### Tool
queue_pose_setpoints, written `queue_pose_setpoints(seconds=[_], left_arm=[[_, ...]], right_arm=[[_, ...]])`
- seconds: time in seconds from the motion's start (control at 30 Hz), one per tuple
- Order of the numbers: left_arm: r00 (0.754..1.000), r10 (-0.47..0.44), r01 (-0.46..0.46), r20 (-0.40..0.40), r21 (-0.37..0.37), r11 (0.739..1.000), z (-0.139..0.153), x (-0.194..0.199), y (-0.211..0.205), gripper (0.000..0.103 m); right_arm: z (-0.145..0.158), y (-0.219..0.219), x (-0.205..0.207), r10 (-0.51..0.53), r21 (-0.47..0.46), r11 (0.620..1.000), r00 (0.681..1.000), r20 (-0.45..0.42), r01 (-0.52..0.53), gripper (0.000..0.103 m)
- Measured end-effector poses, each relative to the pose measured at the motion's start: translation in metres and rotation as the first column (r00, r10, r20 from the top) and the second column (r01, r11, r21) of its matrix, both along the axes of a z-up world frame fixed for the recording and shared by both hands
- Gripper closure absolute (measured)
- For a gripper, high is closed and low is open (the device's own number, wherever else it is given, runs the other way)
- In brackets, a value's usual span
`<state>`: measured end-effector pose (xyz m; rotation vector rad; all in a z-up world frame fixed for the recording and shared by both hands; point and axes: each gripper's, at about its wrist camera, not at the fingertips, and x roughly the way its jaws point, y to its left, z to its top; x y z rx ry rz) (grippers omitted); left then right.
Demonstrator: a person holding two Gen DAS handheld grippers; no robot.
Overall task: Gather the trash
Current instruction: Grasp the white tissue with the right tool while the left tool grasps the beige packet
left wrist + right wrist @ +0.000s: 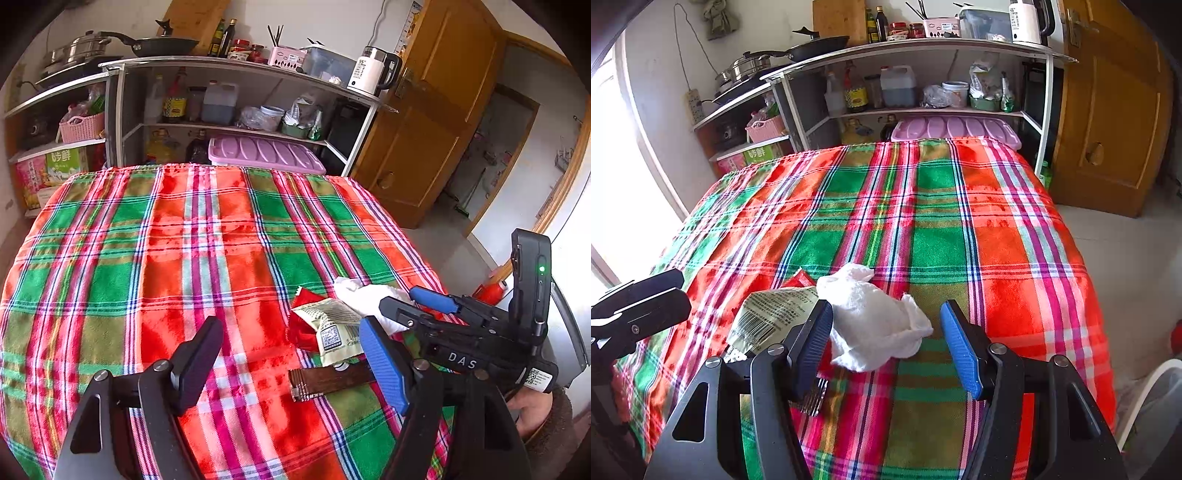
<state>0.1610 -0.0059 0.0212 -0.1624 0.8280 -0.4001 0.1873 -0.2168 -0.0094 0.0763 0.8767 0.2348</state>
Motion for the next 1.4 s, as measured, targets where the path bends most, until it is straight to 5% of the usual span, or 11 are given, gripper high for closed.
queue_pose_setpoints(seconds=[0.2, 0.27, 0.47, 0.93, 1.4], left_arm=[[0.999, -0.039, 0.039, -0.021, 0.01, 0.999, -0.007, 0.01, -0.017, 0.027], [0.998, -0.046, 0.046, -0.034, 0.012, 0.999, -0.01, 0.014, -0.021, 0.027], [0.998, -0.05, 0.05, -0.049, 0.011, 0.999, -0.015, 0.019, -0.026, 0.027], [0.995, -0.058, 0.06, -0.085, 0.023, 0.998, -0.033, 0.032, -0.037, 0.028], [0.995, -0.08, 0.084, -0.064, 0.073, 0.994, -0.032, 0.033, -0.049, 0.072]], right_arm=[[-0.006, -0.003, 0.006, 0.003, 0.019, 1.0, 1.0, -0.028, -0.003, 0.042], [-0.006, -0.004, 0.007, 0.005, 0.027, 1.0, 1.0, -0.029, -0.005, 0.061], [-0.005, -0.004, 0.006, 0.013, 0.013, 1.0, 1.0, -0.014, -0.012, 0.087], [-0.003, -0.007, 0.004, -0.015, -0.008, 1.0, 1.0, 0.008, 0.015, 0.094], [-0.004, -0.01, 0.005, -0.017, -0.004, 1.0, 1.0, 0.01, 0.017, 0.094]])
